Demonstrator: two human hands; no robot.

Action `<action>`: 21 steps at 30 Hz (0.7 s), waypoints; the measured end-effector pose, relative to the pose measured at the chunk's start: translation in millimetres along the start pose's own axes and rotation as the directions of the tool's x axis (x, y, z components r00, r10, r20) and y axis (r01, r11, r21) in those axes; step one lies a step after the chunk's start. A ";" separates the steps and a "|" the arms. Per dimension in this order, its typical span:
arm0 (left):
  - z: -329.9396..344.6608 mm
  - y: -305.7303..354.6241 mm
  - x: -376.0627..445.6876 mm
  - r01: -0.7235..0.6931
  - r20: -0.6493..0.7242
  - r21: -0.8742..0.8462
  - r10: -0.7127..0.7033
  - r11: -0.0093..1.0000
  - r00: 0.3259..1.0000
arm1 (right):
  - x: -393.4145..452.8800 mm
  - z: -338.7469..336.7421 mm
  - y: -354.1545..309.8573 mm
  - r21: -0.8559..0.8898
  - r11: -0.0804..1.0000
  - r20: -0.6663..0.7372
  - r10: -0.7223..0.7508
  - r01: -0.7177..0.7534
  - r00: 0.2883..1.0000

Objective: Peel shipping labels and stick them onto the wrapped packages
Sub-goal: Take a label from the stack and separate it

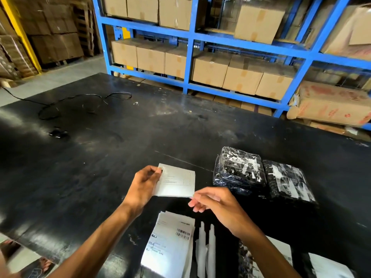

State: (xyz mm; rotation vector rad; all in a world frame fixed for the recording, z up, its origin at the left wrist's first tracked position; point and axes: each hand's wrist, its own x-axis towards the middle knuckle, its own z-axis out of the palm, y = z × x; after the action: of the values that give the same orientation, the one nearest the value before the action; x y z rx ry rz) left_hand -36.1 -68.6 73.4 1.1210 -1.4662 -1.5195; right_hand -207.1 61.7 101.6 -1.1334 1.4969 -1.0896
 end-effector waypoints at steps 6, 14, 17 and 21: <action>13.6 2.3 0.6 -0.005 0.031 -0.012 0.005 1.000 1.000 | -9.5 -7.2 -3.8 -0.055 0.998 -0.039 -0.031 0.028 0.999; 16.2 3.2 3.2 0.025 0.007 -0.002 -0.025 1.000 1.000 | -12.3 -8.6 -6.4 -0.014 0.997 -0.049 -0.080 0.080 0.996; 16.3 2.3 4.3 0.051 0.010 0.004 -0.051 0.999 0.999 | -11.4 -8.9 -7.1 -0.011 0.995 -0.038 -0.095 0.095 0.995; 19.5 0.8 5.1 0.019 -0.043 0.210 -0.010 0.978 0.999 | -7.5 -9.2 -8.2 0.000 0.992 -0.051 -0.123 0.123 0.991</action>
State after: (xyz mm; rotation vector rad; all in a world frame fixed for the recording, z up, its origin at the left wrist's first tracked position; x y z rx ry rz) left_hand -56.2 -66.5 73.0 1.2810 -1.6218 -1.3660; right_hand -213.9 68.5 112.3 -1.2172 1.4795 -1.2120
